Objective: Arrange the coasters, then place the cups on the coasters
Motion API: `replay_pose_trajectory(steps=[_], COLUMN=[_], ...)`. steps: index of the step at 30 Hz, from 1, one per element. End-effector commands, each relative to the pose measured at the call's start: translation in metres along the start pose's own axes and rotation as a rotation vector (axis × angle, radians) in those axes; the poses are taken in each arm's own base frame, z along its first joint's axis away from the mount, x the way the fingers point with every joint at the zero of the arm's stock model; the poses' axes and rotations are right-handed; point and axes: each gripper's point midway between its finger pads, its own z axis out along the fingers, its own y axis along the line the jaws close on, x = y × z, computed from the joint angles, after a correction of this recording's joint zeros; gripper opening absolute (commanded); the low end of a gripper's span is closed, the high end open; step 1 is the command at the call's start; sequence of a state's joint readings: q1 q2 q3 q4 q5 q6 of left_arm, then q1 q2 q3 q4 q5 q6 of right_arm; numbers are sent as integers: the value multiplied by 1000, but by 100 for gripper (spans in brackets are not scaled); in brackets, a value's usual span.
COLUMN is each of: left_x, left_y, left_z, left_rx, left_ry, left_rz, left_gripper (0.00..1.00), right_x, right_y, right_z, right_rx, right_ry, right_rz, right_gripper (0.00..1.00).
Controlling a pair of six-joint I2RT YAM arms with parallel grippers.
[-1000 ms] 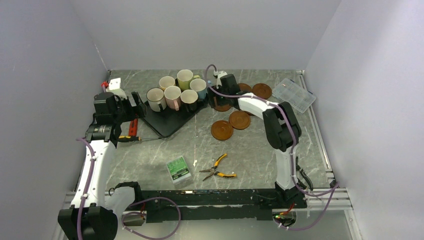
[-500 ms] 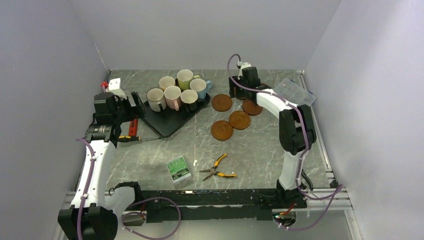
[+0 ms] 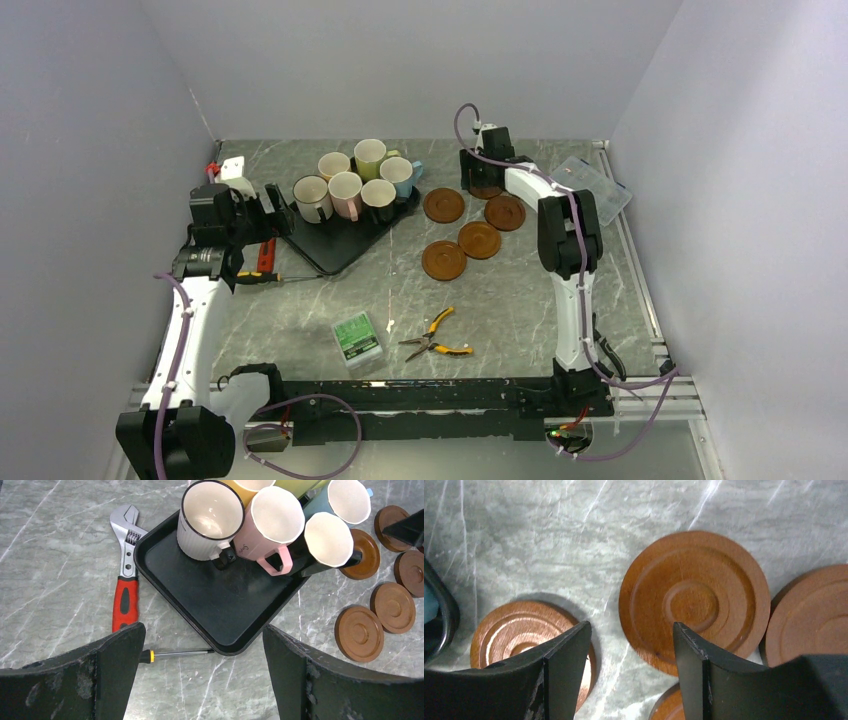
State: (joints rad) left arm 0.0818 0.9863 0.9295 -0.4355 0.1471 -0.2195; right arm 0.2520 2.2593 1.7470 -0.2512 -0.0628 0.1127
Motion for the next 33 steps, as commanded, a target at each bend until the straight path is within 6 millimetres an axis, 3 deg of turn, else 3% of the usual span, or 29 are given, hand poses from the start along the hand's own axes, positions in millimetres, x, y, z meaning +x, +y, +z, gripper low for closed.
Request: replay_pose_trajectory(steps=[1,5,11,23,33], left_x=[-8,-8,-8,-7,-6], left_y=[-7,-8,-9,-10,-9], left_z=[-2,-1,-1,0,1], left_rx=[37,42,47,52,52], left_ry=[-21,-19,-19,-14,-10], left_rz=[11,11,10,9,8], left_gripper=[94,94,94,94,94], right_x=[-19,-12,3,47,82], right_y=[-2,-5,-3,16,16], right_z=[7,19,18,-14,-44], right_rx=[-23,-23,-36,-135,-127], right_ry=[-14,17,42,108,155], right_rz=[-16,-10,18,76,120], right_gripper=[64,62,62,61,60])
